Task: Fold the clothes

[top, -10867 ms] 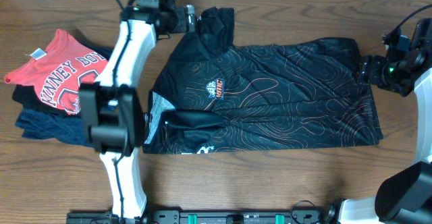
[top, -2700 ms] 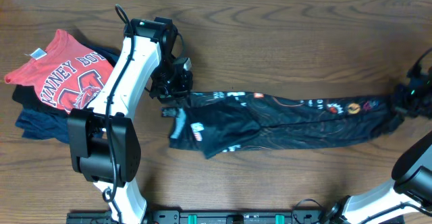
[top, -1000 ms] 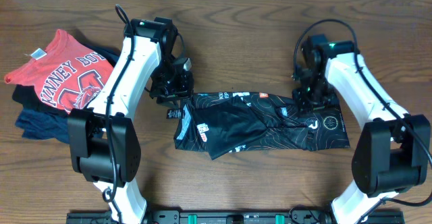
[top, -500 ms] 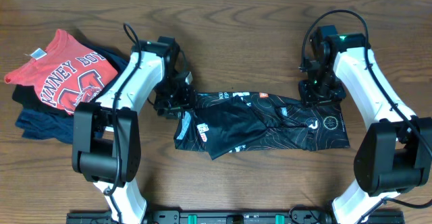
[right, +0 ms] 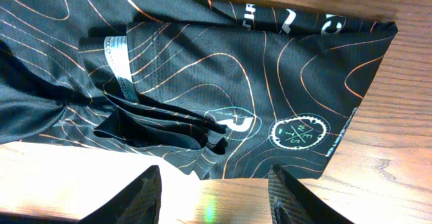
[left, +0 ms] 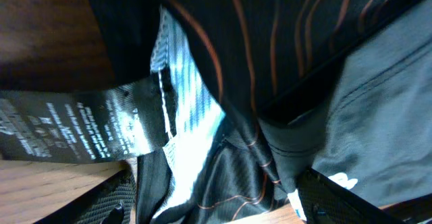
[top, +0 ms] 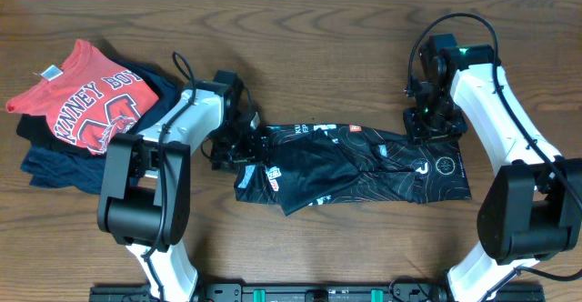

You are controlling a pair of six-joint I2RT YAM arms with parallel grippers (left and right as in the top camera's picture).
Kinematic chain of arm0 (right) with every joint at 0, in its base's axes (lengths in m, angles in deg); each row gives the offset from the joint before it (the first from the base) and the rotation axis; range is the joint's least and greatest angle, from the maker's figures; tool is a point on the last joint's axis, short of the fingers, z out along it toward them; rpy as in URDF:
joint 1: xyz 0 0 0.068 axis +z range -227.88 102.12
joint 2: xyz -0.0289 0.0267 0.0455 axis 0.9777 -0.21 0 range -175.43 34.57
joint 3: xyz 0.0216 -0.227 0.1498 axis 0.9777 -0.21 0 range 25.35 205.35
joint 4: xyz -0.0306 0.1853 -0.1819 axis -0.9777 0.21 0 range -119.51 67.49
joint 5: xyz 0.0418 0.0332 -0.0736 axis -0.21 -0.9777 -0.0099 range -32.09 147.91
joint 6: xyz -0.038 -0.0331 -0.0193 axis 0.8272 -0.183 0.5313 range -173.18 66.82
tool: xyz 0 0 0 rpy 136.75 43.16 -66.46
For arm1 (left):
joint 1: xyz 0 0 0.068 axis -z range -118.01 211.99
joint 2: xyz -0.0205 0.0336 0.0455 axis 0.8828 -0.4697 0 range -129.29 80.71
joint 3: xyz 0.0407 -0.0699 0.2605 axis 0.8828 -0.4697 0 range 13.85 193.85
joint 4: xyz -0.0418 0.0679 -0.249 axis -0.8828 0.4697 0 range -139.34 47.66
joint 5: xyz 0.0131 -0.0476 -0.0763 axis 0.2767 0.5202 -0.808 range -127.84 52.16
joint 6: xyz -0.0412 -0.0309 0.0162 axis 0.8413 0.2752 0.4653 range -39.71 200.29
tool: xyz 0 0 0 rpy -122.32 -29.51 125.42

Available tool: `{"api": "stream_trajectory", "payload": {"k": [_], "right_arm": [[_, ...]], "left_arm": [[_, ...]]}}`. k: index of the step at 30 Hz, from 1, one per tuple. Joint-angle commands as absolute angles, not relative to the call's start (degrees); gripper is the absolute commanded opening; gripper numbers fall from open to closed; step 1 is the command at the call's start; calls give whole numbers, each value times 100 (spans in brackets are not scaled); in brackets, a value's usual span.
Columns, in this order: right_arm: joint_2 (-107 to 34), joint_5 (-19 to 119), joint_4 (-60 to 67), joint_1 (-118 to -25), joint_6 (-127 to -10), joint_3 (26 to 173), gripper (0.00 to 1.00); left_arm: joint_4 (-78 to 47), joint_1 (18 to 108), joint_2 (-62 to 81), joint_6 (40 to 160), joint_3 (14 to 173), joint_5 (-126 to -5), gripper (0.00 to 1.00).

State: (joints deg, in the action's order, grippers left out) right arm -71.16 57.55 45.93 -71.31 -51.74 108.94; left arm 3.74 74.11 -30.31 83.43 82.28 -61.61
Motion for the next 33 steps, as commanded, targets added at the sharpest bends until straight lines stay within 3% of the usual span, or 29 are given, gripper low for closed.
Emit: {"api": "stream_trajectory", "payload": {"k": [1, 7, 8, 10, 12, 13, 14, 26, 33], "right_arm": [[-7063, 5790, 4595, -7166, -5275, 10977, 49], [-7063, 5790, 4606, -7166, -5277, 10977, 49], [-7063, 5790, 4615, -7166, -5275, 10977, 49], [-7063, 5790, 4626, -7166, -5275, 10977, 49], [-7063, 5790, 4621, -7166, -5275, 10977, 49], [-7063, 5790, 4619, -7166, -5277, 10977, 49], [-7063, 5790, 4615, -7166, -5277, 10977, 49], [-7063, 5790, 4615, -7197, -5275, 10977, 49], [-7063, 5794, 4624, -7197, -5271, 10977, 49]], "left_arm": [[322, 7511, -3202, 8354, 8134, -6189, 80], [164, 7865, -3532, 8356, 8134, -6340, 80], [147, 7924, -3600, 8356, 8134, -6340, 76], [151, 8023, -3665, 8356, 8134, -6338, 55], [156, 8062, -3659, 8356, 8136, -6336, 21], [178, 8060, -3639, 8356, 8147, -6334, 10], [223, 8034, -3630, 8354, 8175, -6316, 6], [2160, 6783, -3180, 8491, 9738, -5121, 6], [3032, 6305, -3156, 8810, 10901, -5634, 6]]}}
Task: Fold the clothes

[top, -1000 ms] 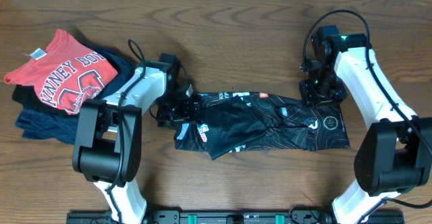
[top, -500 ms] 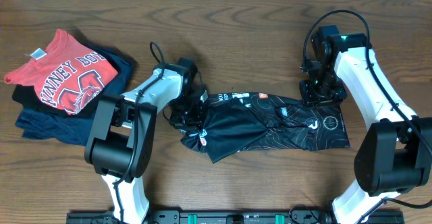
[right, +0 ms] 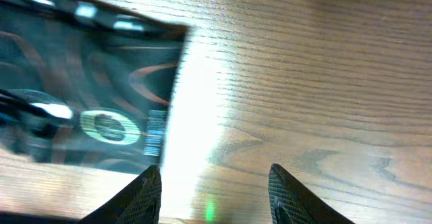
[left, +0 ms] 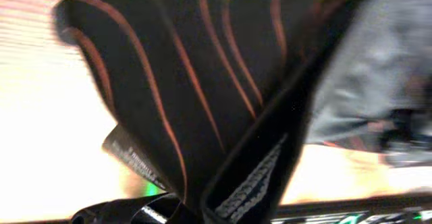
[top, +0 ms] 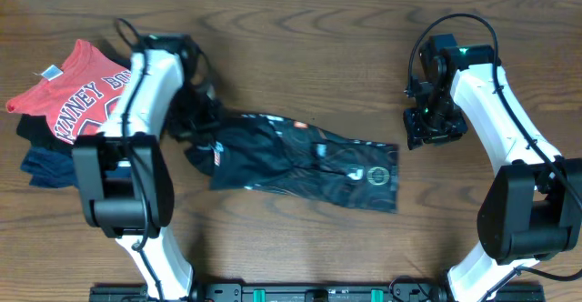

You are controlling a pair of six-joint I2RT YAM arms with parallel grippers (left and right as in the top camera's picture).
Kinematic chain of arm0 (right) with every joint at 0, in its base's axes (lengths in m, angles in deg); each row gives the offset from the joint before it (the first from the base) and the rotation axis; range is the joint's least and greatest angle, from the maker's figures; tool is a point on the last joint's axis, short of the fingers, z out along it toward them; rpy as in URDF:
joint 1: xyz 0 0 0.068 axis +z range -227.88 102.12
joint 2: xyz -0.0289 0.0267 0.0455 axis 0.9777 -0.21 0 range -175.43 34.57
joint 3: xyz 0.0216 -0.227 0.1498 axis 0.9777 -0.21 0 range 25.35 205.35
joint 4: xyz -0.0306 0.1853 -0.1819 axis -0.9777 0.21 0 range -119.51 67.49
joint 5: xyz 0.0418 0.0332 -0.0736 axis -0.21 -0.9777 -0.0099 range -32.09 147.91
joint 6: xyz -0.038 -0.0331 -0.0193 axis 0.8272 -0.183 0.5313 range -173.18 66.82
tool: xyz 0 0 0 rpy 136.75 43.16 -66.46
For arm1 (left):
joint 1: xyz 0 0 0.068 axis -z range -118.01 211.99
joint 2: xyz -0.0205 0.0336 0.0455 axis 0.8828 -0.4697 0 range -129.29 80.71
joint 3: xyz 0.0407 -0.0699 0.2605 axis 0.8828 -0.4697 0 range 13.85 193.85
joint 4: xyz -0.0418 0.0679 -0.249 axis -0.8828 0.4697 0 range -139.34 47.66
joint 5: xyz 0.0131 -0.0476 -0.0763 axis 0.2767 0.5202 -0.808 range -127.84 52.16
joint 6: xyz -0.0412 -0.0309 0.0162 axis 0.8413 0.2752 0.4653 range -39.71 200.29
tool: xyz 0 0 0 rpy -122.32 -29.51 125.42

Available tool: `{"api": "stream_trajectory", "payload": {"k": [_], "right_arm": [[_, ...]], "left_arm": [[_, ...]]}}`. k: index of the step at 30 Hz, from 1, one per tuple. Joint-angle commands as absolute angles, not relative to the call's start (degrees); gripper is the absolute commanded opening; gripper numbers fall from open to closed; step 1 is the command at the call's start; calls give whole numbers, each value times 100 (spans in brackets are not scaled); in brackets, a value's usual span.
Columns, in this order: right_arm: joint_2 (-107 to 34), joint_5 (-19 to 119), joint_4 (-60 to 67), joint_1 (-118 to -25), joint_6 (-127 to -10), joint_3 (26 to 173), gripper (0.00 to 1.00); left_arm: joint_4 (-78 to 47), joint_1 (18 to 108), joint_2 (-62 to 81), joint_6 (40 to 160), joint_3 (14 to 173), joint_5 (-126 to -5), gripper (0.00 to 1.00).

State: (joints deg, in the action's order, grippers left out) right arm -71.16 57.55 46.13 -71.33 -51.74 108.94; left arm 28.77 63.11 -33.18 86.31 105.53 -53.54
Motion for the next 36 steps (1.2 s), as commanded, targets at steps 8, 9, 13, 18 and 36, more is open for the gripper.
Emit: {"api": "stream_trajectory", "payload": {"k": [8, 9, 13, 18, 36], "right_arm": [[-7063, 5814, 4617, -7221, -5273, 10977, 51], [-7063, 5814, 4617, -7247, -5273, 10977, 51], [-7063, 5809, 4617, -7393, -5297, 10977, 51], [-7063, 5809, 4641, -7555, -5292, 10977, 51], [-7063, 5811, 4704, -7610, -5292, 10977, 51]], "left_arm": [[3115, 7223, -3147, 8808, 11063, -7024, 6], [3095, 7413, -3147, 8808, 11063, -7022, 6], [2879, 8276, -3147, 8815, 11063, -7022, 6], [2503, 9238, -3147, 9090, 11063, -6600, 6], [1585, 10425, -3149, 10054, 11036, -5619, 6]]}}
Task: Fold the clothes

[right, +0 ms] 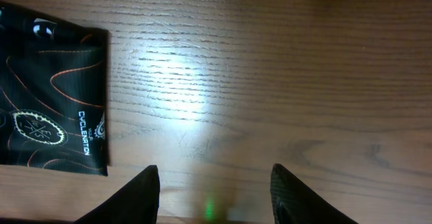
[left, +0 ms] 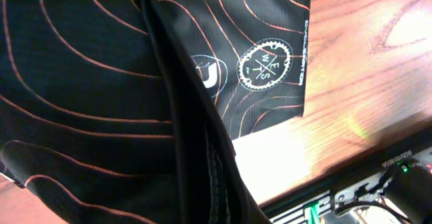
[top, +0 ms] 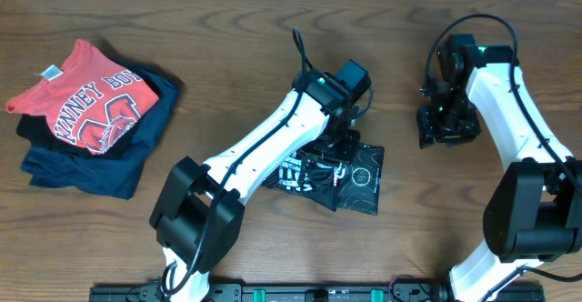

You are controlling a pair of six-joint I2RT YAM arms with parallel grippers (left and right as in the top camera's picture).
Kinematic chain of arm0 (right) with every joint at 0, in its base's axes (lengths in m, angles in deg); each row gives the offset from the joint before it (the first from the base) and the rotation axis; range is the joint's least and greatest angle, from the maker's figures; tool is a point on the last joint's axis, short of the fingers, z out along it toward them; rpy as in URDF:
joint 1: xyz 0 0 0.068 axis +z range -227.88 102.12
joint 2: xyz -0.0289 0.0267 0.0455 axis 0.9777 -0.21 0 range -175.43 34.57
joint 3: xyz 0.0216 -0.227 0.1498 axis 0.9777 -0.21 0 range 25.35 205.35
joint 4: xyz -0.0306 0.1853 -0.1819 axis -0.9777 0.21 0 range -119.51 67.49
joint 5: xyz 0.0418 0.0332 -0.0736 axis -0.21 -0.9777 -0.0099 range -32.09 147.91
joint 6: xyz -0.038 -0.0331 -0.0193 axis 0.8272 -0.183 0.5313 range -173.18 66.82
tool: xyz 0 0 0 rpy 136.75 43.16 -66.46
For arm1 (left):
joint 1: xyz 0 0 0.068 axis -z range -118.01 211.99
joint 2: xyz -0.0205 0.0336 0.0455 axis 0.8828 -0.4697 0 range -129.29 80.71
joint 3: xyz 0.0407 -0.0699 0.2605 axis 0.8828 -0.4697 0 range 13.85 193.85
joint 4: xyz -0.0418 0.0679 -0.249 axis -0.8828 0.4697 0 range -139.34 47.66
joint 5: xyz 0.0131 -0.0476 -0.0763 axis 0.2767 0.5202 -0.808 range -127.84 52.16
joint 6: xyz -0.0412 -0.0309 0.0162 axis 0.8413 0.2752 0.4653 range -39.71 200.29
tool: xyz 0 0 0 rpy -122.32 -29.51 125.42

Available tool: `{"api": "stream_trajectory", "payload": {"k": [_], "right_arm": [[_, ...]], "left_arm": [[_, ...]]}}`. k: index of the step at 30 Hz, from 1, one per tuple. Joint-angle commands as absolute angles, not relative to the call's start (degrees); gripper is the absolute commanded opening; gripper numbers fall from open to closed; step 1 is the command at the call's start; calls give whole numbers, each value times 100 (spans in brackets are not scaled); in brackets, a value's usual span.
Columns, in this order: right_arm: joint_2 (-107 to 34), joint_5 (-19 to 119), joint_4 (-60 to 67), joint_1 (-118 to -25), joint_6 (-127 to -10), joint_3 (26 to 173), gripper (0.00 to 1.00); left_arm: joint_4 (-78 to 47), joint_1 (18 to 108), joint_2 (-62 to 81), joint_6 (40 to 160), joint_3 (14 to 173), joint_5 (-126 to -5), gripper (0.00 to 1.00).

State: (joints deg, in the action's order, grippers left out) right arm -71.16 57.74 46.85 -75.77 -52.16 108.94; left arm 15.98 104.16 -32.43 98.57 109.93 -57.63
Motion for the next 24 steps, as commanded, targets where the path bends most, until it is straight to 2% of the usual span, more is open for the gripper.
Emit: {"api": "stream_trajectory", "payload": {"k": [1, 5, 7, 9, 11, 15, 18, 23, 24], "right_arm": [[-7063, 5811, 4702, -7610, -5292, 10977, 51], [-7063, 5809, 4700, -7610, -5292, 10977, 51], [-7063, 5811, 4702, -7610, -5292, 10977, 51], [-7063, 5809, 4702, -7610, -5292, 10977, 51], [-7063, 5809, 4704, -7610, -5292, 10977, 51], [-7063, 5807, 4704, -7610, -5290, 10977, 51], [-7063, 5648, 4704, -7594, -5185, 10977, 51], [-7063, 4085, 4678, -7417, -4379, 10977, 51], [-7063, 3698, 4680, -7334, -4182, 10977, 56]], "left_arm": [[1585, 10425, -3149, 10061, 11036, -5621, 6], [1587, 10425, -3149, 10056, 11036, -5765, 7], [1600, 10425, -3149, 10052, 11036, -5980, 16], [1657, 10420, -3147, 10045, 11036, -6198, 32], [1793, 10403, -3136, 9886, 11056, -6325, 38], [2234, 10237, -2994, 9394, 11167, -6218, 40], [2370, 9907, -2723, 9300, 11183, -5547, 40], [2247, 9032, -2450, 9302, 11183, -4756, 44], [2175, 8799, -2452, 9300, 11181, -4707, 46]]}}
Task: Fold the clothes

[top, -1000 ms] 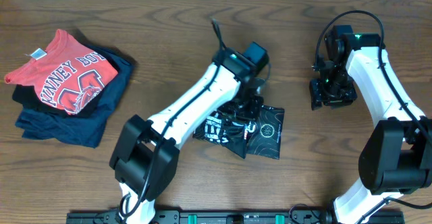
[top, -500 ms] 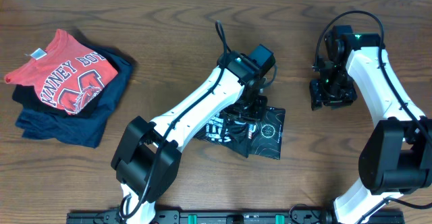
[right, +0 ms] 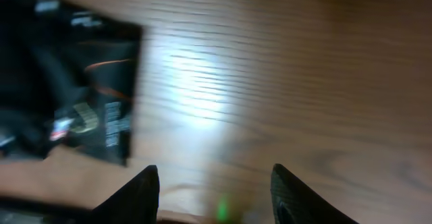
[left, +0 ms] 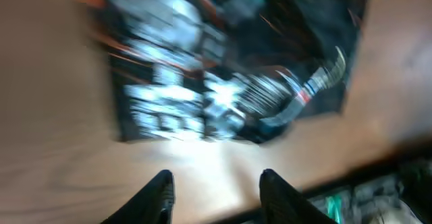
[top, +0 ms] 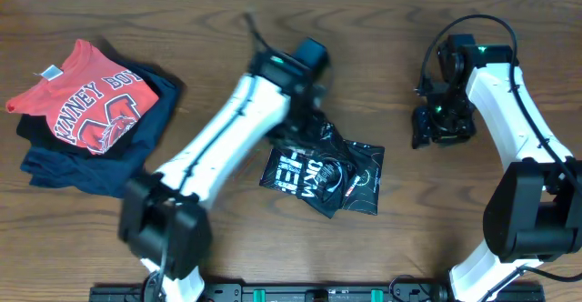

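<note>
The black jersey with orange contour lines lies folded into a compact bundle at the table's middle, white lettering on top. In the left wrist view it is a blur ahead of the fingers. My left gripper hovers just above the bundle's upper left edge, open and empty. My right gripper stands to the right of the jersey, apart from it. It is open with nothing in it. The jersey's right edge shows at the upper left of that view.
A stack of folded clothes sits at the far left, a red printed shirt on navy garments. Bare wooden table surrounds the jersey. Both arm bases stand at the near edge.
My left gripper was shut on the jersey's folded-over end above its right half. Now it is open and drawn back up and left. The jersey lies let go. The right gripper has barely shifted.
First the jersey lay stretched long across the middle, my left gripper at its left end and the right gripper open at its right end. Then it sat further left, held by the left gripper. Later its left end was over the right half; now it lies folded and released.
</note>
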You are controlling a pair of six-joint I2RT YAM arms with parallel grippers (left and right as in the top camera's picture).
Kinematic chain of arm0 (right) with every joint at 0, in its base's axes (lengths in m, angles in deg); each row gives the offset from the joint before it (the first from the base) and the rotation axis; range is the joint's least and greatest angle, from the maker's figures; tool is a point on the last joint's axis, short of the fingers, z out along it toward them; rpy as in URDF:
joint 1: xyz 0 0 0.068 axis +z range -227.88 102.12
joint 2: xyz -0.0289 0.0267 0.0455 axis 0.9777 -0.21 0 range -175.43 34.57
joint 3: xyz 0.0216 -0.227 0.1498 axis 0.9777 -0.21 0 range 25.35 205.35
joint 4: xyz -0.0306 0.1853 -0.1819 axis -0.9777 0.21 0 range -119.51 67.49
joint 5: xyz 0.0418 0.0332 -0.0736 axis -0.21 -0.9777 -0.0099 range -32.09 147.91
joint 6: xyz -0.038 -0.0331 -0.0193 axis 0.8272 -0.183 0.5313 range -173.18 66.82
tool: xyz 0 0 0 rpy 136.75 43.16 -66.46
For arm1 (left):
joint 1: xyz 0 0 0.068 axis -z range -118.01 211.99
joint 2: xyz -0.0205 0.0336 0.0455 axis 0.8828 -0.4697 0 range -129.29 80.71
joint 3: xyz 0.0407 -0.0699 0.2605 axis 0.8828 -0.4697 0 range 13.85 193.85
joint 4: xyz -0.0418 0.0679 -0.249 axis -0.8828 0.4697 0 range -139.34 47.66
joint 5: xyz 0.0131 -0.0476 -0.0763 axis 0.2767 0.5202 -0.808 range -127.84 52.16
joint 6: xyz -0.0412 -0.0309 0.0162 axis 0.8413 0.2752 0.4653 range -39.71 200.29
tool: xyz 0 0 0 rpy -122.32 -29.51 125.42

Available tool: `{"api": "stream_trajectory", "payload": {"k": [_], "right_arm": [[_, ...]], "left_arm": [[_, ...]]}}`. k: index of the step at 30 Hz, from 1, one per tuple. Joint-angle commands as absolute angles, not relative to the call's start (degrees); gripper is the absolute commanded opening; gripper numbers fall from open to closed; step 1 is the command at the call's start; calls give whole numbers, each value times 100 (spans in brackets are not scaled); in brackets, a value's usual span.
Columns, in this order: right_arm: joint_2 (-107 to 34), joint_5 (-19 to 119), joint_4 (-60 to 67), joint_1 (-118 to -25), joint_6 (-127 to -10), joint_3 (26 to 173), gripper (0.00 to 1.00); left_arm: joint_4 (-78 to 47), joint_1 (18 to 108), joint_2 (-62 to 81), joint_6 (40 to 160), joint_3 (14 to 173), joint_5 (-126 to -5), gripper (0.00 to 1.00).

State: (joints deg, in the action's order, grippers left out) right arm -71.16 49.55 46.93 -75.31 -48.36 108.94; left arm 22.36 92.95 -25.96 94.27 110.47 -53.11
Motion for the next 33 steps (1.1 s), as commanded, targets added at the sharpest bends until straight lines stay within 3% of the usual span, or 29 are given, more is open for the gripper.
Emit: {"api": "stream_trajectory", "payload": {"k": [1, 6, 11, 16, 23, 33], "right_arm": [[-7063, 3440, 4680, -7240, -4066, 10977, 57], [-7063, 3392, 4473, -6447, -4055, 10975, 61], [-7072, 4146, 3891, -5638, -4578, 10936, 79], [-7076, 4581, 3406, -5007, -4809, 10822, 73], [-7076, 5149, 2901, -4384, -5004, 10518, 79], [-7079, 5768, 2243, -4224, -5594, 9871, 75]], "left_arm": [[2097, 8593, -2474, 9302, 11170, -4699, 47], [1756, 7612, -2710, 9470, 11159, -5081, 51], [1775, 7179, -3003, 9381, 11159, -5536, 52], [1777, 7155, -3095, 9272, 11135, -5529, 51], [1782, 7098, -3095, 9232, 11133, -5516, 53], [1788, 7067, -3095, 9232, 11133, -5516, 56]]}}
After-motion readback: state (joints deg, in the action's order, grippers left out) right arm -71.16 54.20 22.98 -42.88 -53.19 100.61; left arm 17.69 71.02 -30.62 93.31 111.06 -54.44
